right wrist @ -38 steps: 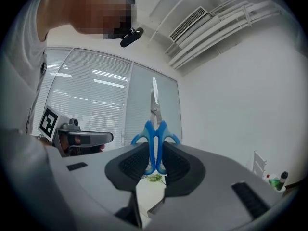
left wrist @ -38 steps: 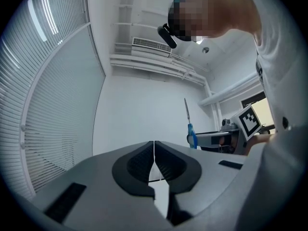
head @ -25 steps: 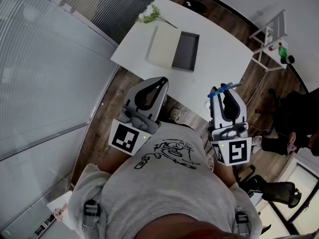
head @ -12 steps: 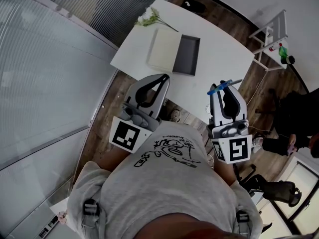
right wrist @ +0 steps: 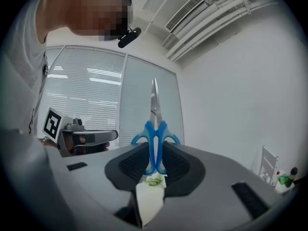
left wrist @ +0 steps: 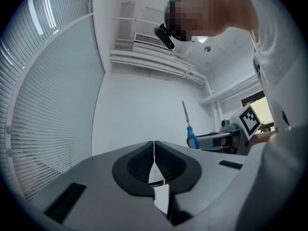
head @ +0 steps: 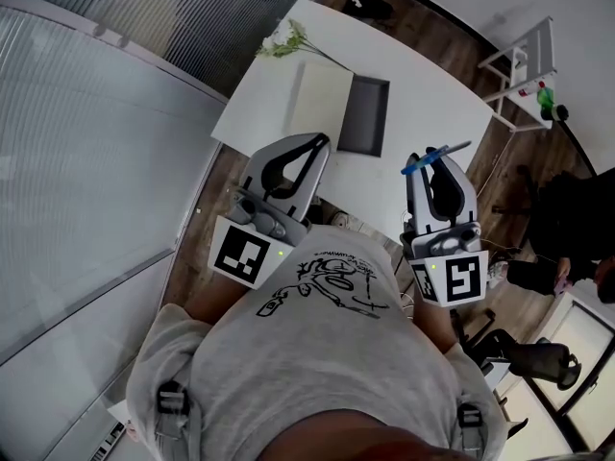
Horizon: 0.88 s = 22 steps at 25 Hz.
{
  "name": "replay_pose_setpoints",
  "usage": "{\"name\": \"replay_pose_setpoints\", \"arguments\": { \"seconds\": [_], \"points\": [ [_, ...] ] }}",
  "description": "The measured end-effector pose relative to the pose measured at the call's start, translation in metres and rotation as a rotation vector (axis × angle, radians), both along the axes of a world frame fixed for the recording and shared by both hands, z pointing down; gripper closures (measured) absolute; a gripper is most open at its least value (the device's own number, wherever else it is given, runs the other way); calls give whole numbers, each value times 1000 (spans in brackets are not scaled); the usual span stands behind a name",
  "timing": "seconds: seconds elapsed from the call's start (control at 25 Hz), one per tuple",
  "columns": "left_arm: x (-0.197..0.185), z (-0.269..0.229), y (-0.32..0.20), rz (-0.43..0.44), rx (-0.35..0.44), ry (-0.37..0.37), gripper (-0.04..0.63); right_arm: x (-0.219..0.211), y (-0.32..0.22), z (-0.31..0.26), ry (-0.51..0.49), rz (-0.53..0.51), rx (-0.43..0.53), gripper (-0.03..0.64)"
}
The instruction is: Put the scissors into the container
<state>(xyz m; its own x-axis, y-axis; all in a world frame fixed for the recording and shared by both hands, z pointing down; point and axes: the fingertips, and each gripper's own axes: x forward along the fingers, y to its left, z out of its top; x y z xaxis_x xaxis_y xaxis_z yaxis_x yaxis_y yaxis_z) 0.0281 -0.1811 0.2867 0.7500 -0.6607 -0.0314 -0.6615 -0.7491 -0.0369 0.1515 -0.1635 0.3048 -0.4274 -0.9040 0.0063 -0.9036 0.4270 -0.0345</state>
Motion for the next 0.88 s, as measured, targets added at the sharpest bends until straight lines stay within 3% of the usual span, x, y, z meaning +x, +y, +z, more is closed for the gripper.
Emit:
{"name": "replay_pose_setpoints", "arguments": {
  "seconds": [0.32,0.88],
  "points": [
    [-13,3,-29,35,-6,8,574,-14,-29,18,26,24,-49,525],
    [-25,0,-48,71,-5,26,574,-20,-64,98,59,70,-224,526]
  ]
}}
